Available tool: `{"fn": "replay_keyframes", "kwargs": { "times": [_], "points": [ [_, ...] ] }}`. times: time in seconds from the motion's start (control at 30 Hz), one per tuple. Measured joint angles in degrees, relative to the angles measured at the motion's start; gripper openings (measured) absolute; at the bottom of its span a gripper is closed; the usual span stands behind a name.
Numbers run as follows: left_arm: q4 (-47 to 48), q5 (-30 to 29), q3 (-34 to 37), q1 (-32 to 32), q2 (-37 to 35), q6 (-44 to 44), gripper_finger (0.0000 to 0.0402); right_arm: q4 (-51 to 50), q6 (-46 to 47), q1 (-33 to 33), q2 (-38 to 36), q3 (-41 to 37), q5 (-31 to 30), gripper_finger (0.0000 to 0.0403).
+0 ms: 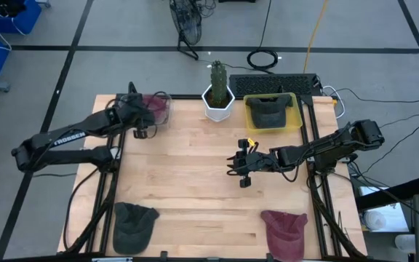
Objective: Pick & Place hat
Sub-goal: Put the left red cap into the transparent bin
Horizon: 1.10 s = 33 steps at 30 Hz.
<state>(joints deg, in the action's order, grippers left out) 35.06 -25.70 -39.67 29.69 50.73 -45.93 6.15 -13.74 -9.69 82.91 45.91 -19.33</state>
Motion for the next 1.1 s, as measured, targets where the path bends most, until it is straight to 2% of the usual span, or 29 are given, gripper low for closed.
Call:
{"fn": "replay_keyframes", "kwargs": {
  "times": [0.13,0.33,0.47,0.53,0.63,0.7,0.73,0.8,0.9,0.97,1.1],
  "points": [
    [0.00,0.69,-0.53,-2.29,-4.50,3.56,0.0168,0.00,0.00,0.00,0.00,0.00,0.00,0.0089],
    [0.93,4.94,-1.19,-3.93,-9.71,9.22,0.0151,0.00,0.03,0.00,0.00,0.00,0.00,0.0089],
    [4.84,3.89,-1.19,-4.00,-10.24,10.05,0.0144,0.00,0.13,0.00,0.00,0.00,0.00,0.0089],
    [3.80,2.50,-1.19,-3.99,-10.24,12.65,0.0140,0.01,0.15,0.00,0.00,0.00,0.00,0.0089],
    [-2.84,-2.93,-1.19,-3.15,-10.24,21.99,0.0132,0.22,0.07,0.00,0.02,0.00,0.00,0.0089],
    [-7.16,-8.15,-1.24,-1.22,-9.95,32.34,0.0123,0.83,0.04,0.00,0.02,0.00,0.00,0.0089],
    [-7.81,-8.89,-1.28,0.00,-9.65,38.05,0.0118,1.10,0.02,0.00,0.02,0.00,0.00,0.0089],
    [-7.35,-4.07,-1.28,2.89,-8.61,46.76,0.0104,1.76,0.00,0.00,0.02,0.00,0.00,0.0089],
    [-6.76,6.57,-1.28,6.89,-5.48,52.29,0.0081,2.31,-0.49,0.00,0.02,0.00,0.01,0.0089],
    [-6.33,9.43,-1.27,8.85,-2.15,53.70,0.0066,2.29,-0.54,0.00,0.04,0.00,0.02,0.0089],
    [-0.91,10.49,-3.11,12.40,4.92,53.39,0.0036,2.25,-0.91,0.01,0.04,0.00,0.00,0.0089]
  ]
}}
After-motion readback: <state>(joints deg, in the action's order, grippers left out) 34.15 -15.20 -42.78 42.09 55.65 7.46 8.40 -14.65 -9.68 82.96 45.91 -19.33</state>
